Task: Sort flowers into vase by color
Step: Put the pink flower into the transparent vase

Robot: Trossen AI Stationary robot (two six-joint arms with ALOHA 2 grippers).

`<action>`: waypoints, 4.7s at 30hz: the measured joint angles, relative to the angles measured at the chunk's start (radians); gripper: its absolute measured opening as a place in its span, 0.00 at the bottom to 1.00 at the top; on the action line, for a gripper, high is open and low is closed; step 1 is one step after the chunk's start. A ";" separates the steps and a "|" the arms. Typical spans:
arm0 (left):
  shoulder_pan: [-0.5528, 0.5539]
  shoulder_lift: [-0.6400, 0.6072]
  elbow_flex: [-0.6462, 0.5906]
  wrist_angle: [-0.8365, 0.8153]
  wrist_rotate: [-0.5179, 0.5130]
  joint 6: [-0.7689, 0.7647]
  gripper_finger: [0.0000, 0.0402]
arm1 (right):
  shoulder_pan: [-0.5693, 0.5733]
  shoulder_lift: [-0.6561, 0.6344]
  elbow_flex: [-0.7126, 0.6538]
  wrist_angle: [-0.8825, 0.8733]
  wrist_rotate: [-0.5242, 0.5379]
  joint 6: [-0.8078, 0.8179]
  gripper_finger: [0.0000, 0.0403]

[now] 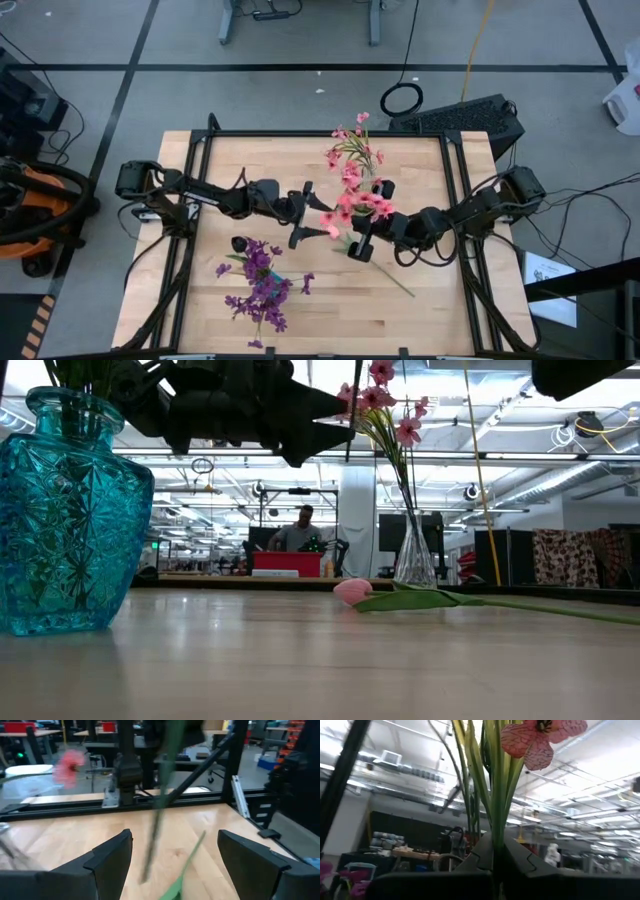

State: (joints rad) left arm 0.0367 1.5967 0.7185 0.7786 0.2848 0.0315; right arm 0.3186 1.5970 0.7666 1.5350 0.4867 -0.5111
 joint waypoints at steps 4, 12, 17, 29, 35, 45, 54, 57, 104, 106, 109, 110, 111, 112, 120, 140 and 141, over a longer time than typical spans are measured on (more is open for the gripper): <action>-0.015 0.000 0.000 0.001 -0.010 0.002 0.72 | -0.031 0.003 0.000 -0.010 -0.071 0.038 0.01; -0.009 0.000 0.000 0.000 -0.054 0.005 0.56 | -0.055 0.004 0.000 -0.014 -0.074 0.037 0.01; 0.004 0.000 0.000 0.004 -0.057 0.005 0.42 | -0.058 0.004 0.000 -0.014 -0.075 0.038 0.01; 0.034 0.000 0.000 -0.028 -0.105 0.011 0.04 | -0.058 0.004 0.000 -0.042 -0.061 0.102 0.08; 0.050 0.000 0.000 -0.087 -0.105 0.011 0.05 | -0.021 -0.013 0.000 -0.149 0.060 0.137 0.26; 0.055 0.000 0.000 -0.114 -0.104 0.027 0.03 | 0.077 -0.105 0.000 -0.311 0.370 0.130 0.52; 0.054 0.000 0.000 -0.133 -0.101 0.027 0.03 | 0.060 -0.105 -0.001 -0.305 0.377 0.154 0.55; 0.053 0.000 0.000 -0.141 -0.099 0.027 0.03 | 0.060 -0.105 -0.001 -0.280 0.373 0.135 0.51; 0.033 0.000 0.000 -0.133 -0.108 0.003 0.12 | -0.022 -0.103 0.023 -0.349 0.350 0.172 0.02; 0.031 0.000 0.000 -0.137 -0.093 0.002 0.17 | -0.017 -0.120 0.023 -0.354 0.353 0.142 0.01; 0.026 0.000 0.000 -0.139 -0.085 0.001 0.28 | -0.007 -0.167 0.023 -0.374 0.369 0.094 0.01; 0.026 0.000 0.000 -0.145 -0.083 0.001 0.32 | 0.002 -0.191 0.023 -0.392 0.376 0.078 0.01; 0.026 0.000 0.000 -0.154 -0.083 0.000 0.36 | 0.010 -0.222 0.023 -0.423 0.378 0.061 0.01; 0.026 0.000 0.000 -0.163 -0.084 0.000 0.40 | 0.017 -0.256 0.023 -0.458 0.380 0.049 0.01; 0.027 0.000 0.000 -0.214 -0.158 0.001 0.59 | 0.023 -0.574 0.021 -0.919 0.399 0.123 0.00; 0.196 0.000 0.000 -0.059 -0.235 0.037 0.60 | -0.163 -0.949 -0.349 -0.798 0.099 0.333 0.00; 0.212 0.000 0.000 -0.046 -0.229 0.037 0.60 | -0.166 -0.949 -0.343 -0.800 0.059 0.343 0.01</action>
State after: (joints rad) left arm 0.2486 1.5963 0.7189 0.7326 0.0556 0.0683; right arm 0.1530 0.6485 0.4239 0.7351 0.5461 -0.1679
